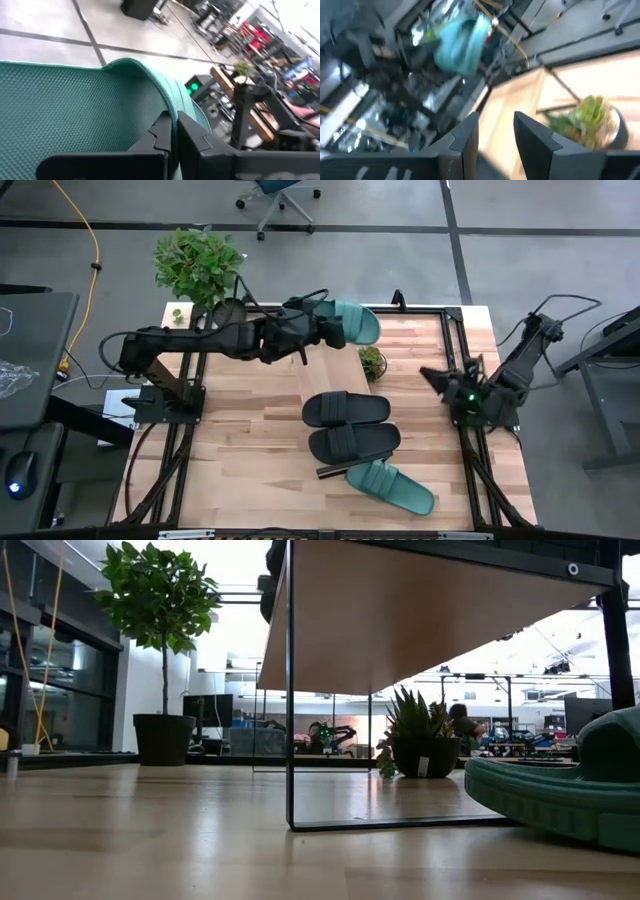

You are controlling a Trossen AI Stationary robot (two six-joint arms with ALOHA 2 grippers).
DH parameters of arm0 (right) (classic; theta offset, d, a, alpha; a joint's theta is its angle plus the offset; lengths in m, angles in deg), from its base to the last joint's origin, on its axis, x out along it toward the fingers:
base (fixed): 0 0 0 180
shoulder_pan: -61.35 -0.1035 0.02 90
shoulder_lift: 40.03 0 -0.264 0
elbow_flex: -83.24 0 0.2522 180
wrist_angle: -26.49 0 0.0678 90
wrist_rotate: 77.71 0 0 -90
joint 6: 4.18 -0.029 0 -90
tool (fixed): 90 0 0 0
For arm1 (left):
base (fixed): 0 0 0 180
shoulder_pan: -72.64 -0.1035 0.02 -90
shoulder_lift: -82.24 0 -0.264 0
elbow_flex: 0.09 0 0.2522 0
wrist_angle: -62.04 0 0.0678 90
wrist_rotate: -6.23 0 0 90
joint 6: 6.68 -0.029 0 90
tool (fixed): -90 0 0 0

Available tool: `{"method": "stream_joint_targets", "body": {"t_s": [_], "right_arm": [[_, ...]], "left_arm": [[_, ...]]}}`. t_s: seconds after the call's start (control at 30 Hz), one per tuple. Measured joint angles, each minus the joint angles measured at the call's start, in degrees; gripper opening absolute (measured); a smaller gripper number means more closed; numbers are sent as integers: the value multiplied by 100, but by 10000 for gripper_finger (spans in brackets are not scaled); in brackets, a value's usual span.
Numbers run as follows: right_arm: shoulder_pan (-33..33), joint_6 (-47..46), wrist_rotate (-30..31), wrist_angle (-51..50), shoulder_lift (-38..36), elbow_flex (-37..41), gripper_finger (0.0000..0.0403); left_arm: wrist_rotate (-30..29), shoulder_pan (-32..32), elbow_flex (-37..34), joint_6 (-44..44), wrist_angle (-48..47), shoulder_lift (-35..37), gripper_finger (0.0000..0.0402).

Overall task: Pick and place slides into the shelf
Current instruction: Put the left green slipper on the shelf

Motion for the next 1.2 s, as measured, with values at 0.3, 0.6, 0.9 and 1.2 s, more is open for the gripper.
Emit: {"method": "stream_joint_targets", "body": {"t_s": [0.3,0.6,0.9,1.2], "right_arm": [[189,1459,166,4,-1754,0,113],[299,3155,-33,-298,-2830,-266,113],[286,3942,-873,-468,-2778,-1121,113],[284,3707,-1098,-963,-2766,-1104,113]], "left_arm": [[0,-134,-58,483,163,4,0],[-889,281,-58,1386,71,-72,0],[-1358,597,-54,2457,-242,-445,0],[-1420,585,-60,3179,-302,-772,0]]}}
